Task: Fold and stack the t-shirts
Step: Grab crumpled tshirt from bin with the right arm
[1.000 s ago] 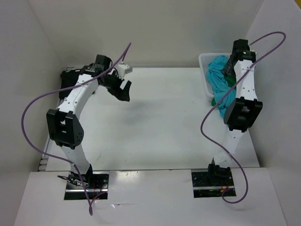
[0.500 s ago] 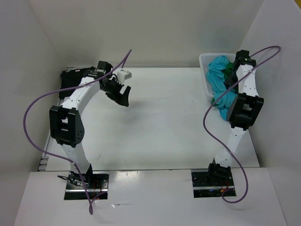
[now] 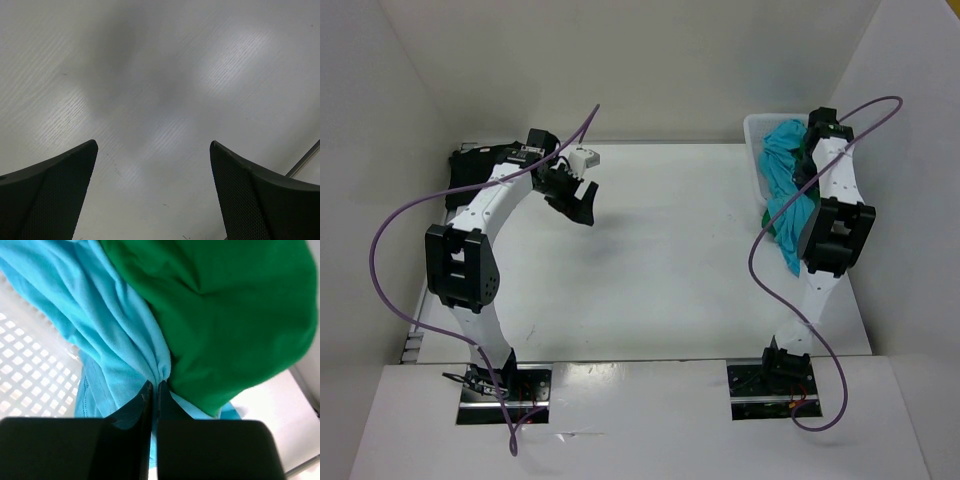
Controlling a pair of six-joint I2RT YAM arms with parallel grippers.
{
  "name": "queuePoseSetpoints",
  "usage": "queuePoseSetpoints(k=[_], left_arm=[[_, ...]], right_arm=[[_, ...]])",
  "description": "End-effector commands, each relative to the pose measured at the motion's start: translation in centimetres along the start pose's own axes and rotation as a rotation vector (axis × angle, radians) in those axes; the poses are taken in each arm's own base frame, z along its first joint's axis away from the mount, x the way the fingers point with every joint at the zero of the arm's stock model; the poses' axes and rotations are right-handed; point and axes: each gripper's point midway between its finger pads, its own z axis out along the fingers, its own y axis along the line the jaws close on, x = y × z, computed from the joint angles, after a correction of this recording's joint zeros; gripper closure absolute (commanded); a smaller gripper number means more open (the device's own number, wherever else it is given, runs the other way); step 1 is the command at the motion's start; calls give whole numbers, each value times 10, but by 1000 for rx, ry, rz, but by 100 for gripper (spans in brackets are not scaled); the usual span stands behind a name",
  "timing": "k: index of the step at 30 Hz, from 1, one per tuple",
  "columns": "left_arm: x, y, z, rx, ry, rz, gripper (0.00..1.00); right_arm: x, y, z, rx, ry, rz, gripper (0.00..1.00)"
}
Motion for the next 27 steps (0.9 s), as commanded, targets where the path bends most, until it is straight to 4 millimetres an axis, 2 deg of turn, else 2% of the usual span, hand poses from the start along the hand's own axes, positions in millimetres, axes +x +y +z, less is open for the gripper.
queuePoseSetpoints(k=[1,3,5,8,9,13,14,16,17,18,19,22,25,27], left_arm=[[-12,-4,0,27,-34,2,1],[-12,-4,0,27,-34,2,1],[-12,-4,0,27,-34,2,1],[-14,-5,-3,24,-41,7,1],[-14,-5,-3,24,-41,7,1],[-14,-8,-1,29,-39,14,1],[-14,-8,-1,29,-39,14,1],[-14,-8,-1,29,-39,14,1],[-13,-10,-2,29,-39,14,1],[-13,-10,-2,29,-39,14,1],[-13,-10,-2,29,-39,14,1],[-12,-11,-4,29,-39,23,1],[-13,-12,-7,26,-46,28,1],[-13,-10,-7,17,-43,28,1]], right_arm=[[-22,-7,-37,21,-94,22,100],[-32,-4,-48,25,-134,24,100],[-44,7,-68,-11,-190,25,100],[-61,12,-106,-43,-282,39,100],[-64,13,-122,-53,-311,41,100],[-76,4,-157,-79,-391,85,98],[-74,4,-156,-77,-387,83,90],[-66,6,-144,-75,-354,59,84],[-64,6,-141,-71,-346,56,87],[-63,9,-141,-85,-341,53,96],[-60,10,-135,-78,-325,47,100],[-65,14,-143,-94,-348,49,100],[-76,13,-180,-146,-425,73,100],[-85,14,-223,-232,-510,85,100]])
